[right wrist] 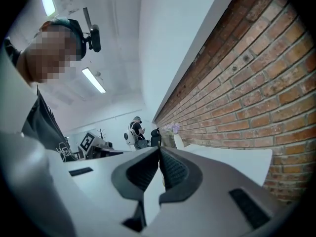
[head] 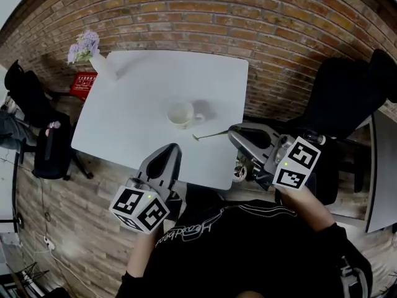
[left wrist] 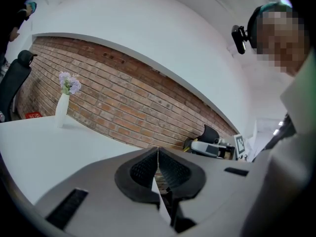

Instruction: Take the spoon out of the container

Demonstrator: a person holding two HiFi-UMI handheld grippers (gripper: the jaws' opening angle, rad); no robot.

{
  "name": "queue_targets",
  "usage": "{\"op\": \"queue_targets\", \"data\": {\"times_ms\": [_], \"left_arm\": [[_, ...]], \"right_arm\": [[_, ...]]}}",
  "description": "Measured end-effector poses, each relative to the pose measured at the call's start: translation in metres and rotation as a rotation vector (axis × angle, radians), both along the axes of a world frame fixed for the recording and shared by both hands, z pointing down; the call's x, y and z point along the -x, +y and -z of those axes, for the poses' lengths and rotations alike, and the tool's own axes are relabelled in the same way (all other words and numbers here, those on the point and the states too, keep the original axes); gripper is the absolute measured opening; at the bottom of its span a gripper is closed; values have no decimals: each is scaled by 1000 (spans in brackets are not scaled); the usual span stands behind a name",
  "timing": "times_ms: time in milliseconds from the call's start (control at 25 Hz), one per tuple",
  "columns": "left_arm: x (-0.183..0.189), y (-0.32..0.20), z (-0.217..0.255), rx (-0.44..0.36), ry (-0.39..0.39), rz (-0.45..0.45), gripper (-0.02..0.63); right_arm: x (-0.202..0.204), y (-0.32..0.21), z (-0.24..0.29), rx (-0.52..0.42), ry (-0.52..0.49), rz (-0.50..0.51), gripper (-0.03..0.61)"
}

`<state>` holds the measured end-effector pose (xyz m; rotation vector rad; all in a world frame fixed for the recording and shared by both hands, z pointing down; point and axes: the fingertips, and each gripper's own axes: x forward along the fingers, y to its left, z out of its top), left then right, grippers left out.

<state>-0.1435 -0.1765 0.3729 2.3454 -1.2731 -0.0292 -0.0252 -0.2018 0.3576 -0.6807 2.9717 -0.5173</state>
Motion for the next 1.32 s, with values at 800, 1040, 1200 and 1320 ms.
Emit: {"op": "queue_targets", "data": {"times_ms": [800, 1040, 1200, 1320], "left_arm": [[-15, 5, 13, -18, -32, -33, 8], [-12, 5, 11, -16, -23, -33, 8], [-9, 5, 8, -10, -17, -30, 8], [-5, 6, 6, -1, -11, -25, 8]], "right_arm": [[-4, 11, 7, -14, 6, 11, 0], [-3, 9, 5, -7, 10, 9, 0], [-1, 9, 3, -3, 10, 6, 0], [1, 10, 1, 5, 14, 3, 0]]}}
